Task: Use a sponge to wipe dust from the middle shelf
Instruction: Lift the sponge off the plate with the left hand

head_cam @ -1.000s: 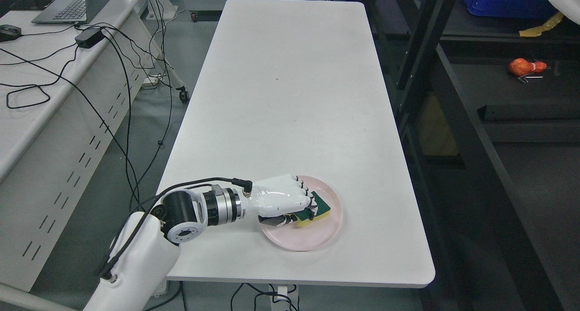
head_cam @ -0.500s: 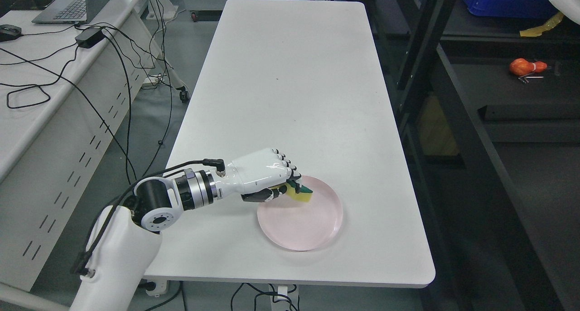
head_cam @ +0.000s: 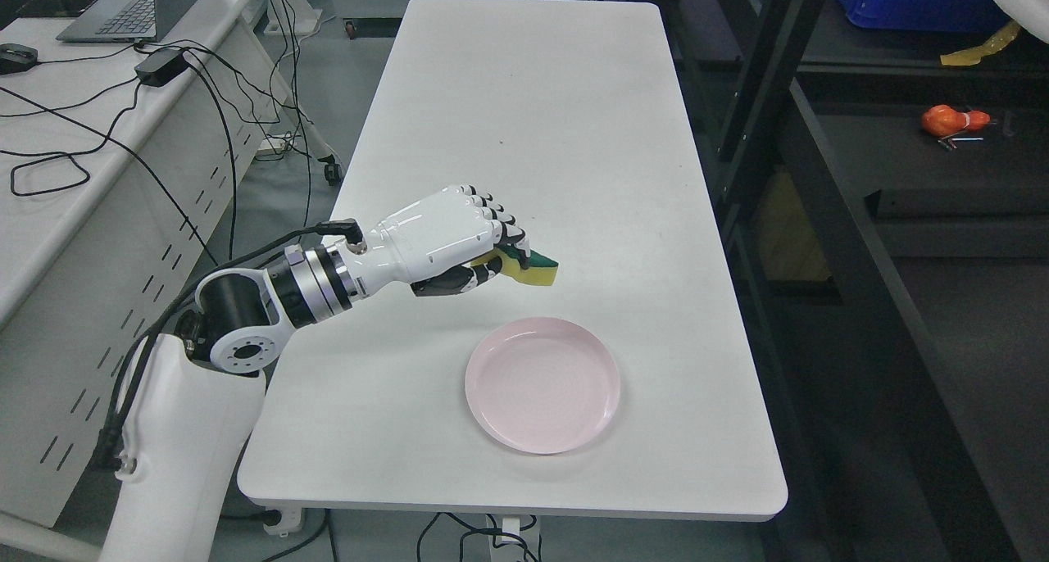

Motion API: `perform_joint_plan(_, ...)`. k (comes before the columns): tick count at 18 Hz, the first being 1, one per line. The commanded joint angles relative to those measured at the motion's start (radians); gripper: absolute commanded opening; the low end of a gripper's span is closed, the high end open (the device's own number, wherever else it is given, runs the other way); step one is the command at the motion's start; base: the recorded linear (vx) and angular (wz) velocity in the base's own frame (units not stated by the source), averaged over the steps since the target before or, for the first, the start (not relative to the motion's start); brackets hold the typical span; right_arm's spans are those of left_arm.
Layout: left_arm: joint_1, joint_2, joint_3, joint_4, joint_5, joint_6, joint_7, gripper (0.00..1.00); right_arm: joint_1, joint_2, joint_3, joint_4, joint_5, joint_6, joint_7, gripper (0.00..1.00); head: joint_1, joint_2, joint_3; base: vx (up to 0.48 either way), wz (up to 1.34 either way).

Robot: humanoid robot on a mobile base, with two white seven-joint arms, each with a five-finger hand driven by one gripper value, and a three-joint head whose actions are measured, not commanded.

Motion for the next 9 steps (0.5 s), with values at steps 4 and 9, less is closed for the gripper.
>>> perform_joint_plan(4,-0.002,-0.071,0.102,-0.059,0.022,0.0,-0.022,0.0,0.0,-0.017,0.0,-0.017,0.0,0.001,0.0,1.0,0.0,0.0,0.0,0.0,0.0)
perform_joint_plan(9,0.015,-0.074,0.104,-0.058,0.022,0.0,-0.022,0.0,0.0,-0.017,0.001,-0.017,0.0,0.001,0.0,1.0,0.0,0.0,0.0,-0.035,-0.03)
